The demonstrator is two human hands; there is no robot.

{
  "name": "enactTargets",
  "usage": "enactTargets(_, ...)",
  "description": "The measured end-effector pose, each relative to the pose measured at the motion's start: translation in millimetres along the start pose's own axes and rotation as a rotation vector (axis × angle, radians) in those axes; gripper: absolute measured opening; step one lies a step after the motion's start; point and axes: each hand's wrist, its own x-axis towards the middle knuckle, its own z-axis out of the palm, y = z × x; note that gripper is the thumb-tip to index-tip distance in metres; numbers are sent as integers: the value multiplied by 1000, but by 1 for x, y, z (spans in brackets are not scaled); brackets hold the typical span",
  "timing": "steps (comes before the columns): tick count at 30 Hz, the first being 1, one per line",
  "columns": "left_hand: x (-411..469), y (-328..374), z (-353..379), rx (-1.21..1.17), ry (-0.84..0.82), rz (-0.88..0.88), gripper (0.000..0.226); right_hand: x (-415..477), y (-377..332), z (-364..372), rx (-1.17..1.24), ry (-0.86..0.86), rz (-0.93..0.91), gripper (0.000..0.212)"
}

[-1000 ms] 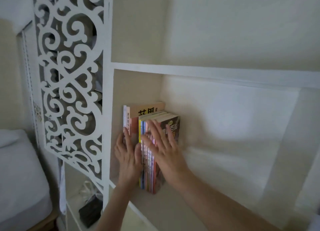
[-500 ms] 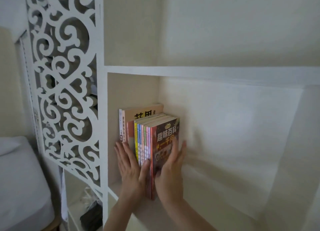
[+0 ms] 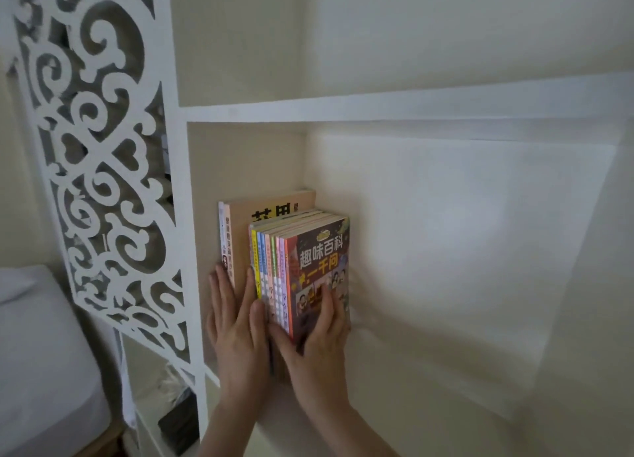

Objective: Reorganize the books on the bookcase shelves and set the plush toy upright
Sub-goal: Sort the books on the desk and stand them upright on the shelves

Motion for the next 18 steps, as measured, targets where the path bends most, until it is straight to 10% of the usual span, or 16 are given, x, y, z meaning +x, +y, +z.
enactTargets(11, -3, -5, 7, 8, -208, 71, 60, 4, 2, 12, -225, -25, 64, 101)
enactTargets(18, -11, 4, -4, -84, -163, 98, 60, -1, 0, -3, 62, 34, 79, 103)
